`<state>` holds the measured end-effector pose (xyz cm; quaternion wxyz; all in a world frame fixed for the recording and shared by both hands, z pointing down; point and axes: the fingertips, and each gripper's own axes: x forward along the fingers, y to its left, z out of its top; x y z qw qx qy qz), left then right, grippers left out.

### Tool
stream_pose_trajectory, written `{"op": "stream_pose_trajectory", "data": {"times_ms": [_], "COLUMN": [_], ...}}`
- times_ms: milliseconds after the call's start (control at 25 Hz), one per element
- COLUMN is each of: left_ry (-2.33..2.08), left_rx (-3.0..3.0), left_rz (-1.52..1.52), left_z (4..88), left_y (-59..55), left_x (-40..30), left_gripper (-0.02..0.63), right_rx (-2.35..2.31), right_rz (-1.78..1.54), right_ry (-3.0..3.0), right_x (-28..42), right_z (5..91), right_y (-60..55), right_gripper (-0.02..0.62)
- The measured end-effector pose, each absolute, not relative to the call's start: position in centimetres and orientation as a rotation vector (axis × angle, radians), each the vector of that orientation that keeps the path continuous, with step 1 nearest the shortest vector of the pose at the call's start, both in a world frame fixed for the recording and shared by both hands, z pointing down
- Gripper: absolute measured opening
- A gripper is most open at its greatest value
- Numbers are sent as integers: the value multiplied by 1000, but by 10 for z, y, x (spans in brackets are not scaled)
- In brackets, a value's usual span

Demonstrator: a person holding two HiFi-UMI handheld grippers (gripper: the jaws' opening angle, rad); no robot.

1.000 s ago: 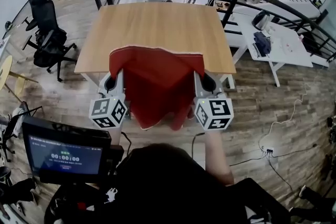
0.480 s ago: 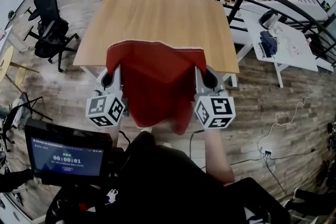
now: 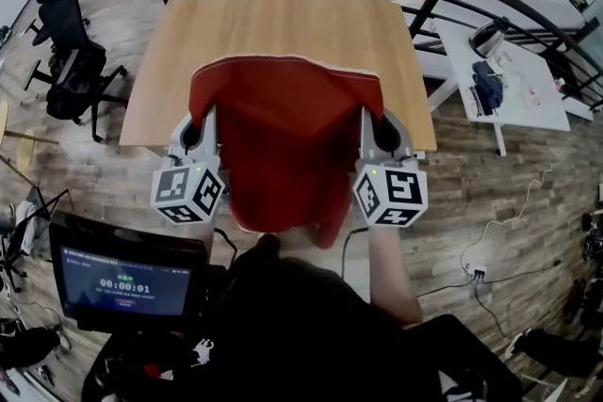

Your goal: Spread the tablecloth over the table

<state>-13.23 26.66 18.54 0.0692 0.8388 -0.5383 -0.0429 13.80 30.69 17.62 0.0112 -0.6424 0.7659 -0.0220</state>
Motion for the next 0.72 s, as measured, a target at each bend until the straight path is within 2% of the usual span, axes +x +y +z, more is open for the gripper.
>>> {"op": "stream_pose_trajectory", "data": {"times_ms": [400,720], "left_ry": [-1519,-1487], "left_rx": [2567,2566], "left_rz": [-172,-158], "left_z": [177,186], "left_y": [94,85], "left_x": [-148,-139], "left_gripper": [8,8], "right_rx": [-2132,-2151], "right_rz": [-27,-50], "right_ry": [2308,2292], "right_x": [120,121], "right_z": [164,171], "right_y": [149,143], "right_gripper": [12,11]}}
